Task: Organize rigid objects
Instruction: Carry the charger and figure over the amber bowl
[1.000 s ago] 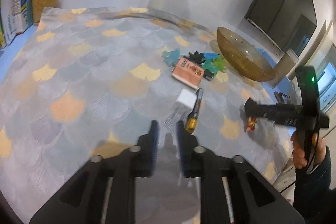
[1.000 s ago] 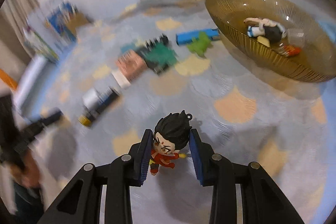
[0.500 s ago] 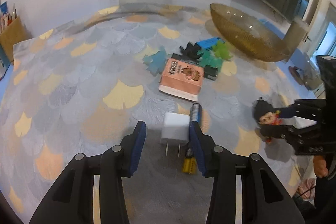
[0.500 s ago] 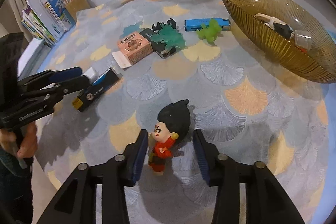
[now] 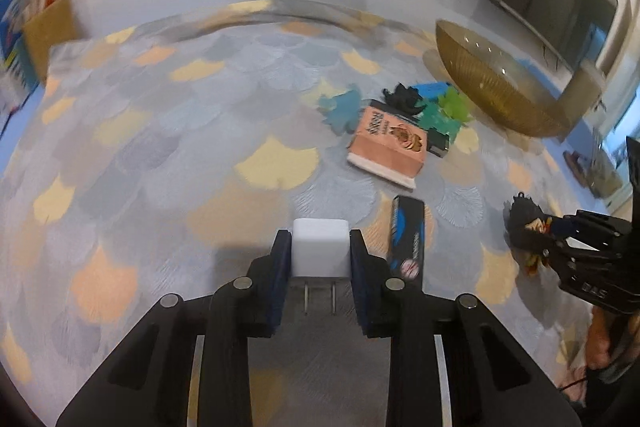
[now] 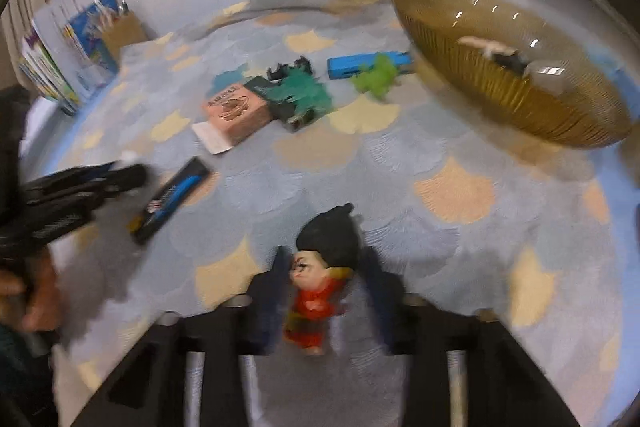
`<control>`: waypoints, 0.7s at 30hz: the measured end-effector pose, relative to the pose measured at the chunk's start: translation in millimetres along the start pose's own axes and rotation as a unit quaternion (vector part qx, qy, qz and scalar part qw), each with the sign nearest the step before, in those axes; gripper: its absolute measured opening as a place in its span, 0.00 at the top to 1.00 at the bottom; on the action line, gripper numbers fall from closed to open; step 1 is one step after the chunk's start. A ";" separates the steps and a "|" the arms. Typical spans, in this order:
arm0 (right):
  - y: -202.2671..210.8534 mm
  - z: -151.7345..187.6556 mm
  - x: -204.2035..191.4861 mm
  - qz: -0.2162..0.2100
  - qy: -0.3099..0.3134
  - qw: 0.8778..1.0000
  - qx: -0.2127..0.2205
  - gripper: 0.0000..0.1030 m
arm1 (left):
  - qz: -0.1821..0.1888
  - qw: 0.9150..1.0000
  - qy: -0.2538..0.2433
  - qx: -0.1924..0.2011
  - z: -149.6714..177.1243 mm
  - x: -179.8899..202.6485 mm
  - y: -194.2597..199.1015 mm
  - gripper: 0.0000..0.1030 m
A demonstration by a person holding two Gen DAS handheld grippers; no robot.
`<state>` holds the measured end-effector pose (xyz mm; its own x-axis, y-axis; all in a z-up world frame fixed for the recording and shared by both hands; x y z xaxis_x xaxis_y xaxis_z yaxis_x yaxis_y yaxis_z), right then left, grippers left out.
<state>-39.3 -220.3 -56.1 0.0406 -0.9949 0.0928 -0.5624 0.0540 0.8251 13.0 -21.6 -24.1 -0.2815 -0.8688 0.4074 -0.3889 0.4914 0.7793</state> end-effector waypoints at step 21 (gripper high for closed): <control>12.9 27.5 31.0 -0.076 -0.061 0.995 -0.019 0.31 | 0.002 0.999 0.022 0.031 16.6 -16.1 14.8 0.71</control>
<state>-68.0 -252.8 -58.0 0.0209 -0.9946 -0.1021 -0.5265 -0.0977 0.8446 -2.8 0.7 -27.0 -0.2439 -0.8681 0.4324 -0.4424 0.4964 0.7469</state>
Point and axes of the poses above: each gripper's, at about its wrist camera, not at the fingertips, and y roughly against the way its jaws point, x to its right, z to its underside, the point moved 6 cm from there along -y, roughly the way its jaws point, and after that the axes turned 11 degrees about z, right-handed, at the moved point
